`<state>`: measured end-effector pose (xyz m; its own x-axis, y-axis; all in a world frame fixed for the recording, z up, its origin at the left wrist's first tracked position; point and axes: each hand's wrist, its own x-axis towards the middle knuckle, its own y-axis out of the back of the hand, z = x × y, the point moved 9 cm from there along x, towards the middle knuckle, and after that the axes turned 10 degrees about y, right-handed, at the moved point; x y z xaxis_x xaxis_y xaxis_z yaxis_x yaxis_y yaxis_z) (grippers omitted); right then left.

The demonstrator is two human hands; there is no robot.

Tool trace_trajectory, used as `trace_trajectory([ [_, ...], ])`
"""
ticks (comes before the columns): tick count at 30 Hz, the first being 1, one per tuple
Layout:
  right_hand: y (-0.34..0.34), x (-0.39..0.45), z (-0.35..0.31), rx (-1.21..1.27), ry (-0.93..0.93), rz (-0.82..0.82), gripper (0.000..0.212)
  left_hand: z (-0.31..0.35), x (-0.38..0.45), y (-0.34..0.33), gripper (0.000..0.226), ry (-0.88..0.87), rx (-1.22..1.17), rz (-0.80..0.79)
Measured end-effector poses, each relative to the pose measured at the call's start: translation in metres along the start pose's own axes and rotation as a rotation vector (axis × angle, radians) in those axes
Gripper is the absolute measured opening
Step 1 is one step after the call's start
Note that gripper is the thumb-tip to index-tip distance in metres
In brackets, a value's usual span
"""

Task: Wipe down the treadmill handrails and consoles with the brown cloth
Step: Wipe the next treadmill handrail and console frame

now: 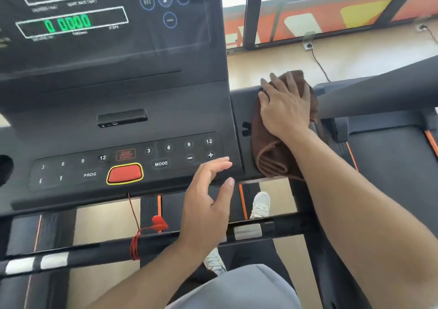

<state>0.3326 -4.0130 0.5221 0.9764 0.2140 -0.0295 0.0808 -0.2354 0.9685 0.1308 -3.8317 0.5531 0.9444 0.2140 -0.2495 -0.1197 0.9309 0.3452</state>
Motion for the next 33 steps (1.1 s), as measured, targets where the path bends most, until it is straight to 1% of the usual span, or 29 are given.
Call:
trace_trajectory([
  [2, -0.001, 0.009, -0.029, 0.064, 0.205, -0.005, 0.051, -0.005, -0.002, 0.002, 0.031, 0.018, 0.003, 0.005],
  [3, -0.002, 0.007, -0.042, 0.103, 0.276, -0.013, 0.053, -0.007, -0.004, 0.002, 0.031, 0.022, -0.001, 0.005],
  [4, -0.004, 0.003, -0.052, 0.149, 0.305, -0.021, 0.059, -0.008, -0.006, 0.001, 0.03, 0.03, -0.01, -0.001],
  [6, -0.003, -0.012, -0.062, 0.237, 0.274, -0.027, 0.068, -0.009, -0.01, -0.002, 0.028, 0.058, -0.05, -0.023],
  [9, -0.006, -0.051, -0.069, 0.28, 0.284, 0.003, 0.067, -0.008, -0.017, -0.009, 0.026, 0.101, -0.094, -0.069],
  [12, 0.0, -0.092, -0.062, 0.227, 0.367, 0.144, 0.059, -0.005, -0.029, -0.018, 0.026, 0.1, -0.088, -0.144],
  [14, 0.006, -0.113, -0.041, 0.172, 0.356, 0.233, 0.054, -0.004, -0.039, -0.02, 0.026, 0.095, -0.098, -0.186],
  [16, 0.013, -0.13, -0.018, 0.139, 0.236, 0.264, 0.05, -0.004, -0.051, -0.019, 0.025, 0.084, -0.119, -0.215],
  [18, 0.018, -0.153, 0.009, 0.15, 0.015, 0.261, 0.048, -0.01, -0.063, -0.017, 0.022, 0.092, -0.13, -0.243],
  [20, 0.016, -0.181, 0.033, 0.227, -0.232, 0.229, 0.049, -0.02, -0.078, -0.018, 0.02, 0.12, -0.141, -0.274],
  [22, 0.012, -0.21, 0.051, 0.311, -0.438, 0.183, 0.056, -0.03, -0.093, -0.021, 0.021, 0.16, -0.154, -0.318],
  [24, 0.002, -0.233, 0.066, 0.389, -0.584, 0.115, 0.071, -0.038, -0.106, -0.026, 0.021, 0.191, -0.153, -0.359],
  [26, -0.004, -0.247, 0.076, 0.455, -0.634, 0.054, 0.078, -0.044, -0.115, -0.032, 0.02, 0.206, -0.123, -0.39],
  [27, -0.005, -0.251, 0.079, 0.482, -0.633, 0.03, 0.074, -0.045, -0.119, -0.035, 0.019, 0.205, -0.101, -0.403],
  [31, -0.004, -0.278, 0.085, 0.652, -0.608, -0.066, 0.034, -0.045, -0.134, -0.041, 0.017, 0.178, -0.028, -0.426],
  [32, -0.004, -0.288, 0.086, 0.69, -0.589, -0.1, 0.031, -0.044, -0.139, -0.041, 0.017, 0.173, -0.014, -0.428],
  [33, -0.006, -0.301, 0.086, 0.703, -0.575, -0.137, 0.035, -0.043, -0.146, -0.042, 0.017, 0.171, -0.004, -0.427],
])
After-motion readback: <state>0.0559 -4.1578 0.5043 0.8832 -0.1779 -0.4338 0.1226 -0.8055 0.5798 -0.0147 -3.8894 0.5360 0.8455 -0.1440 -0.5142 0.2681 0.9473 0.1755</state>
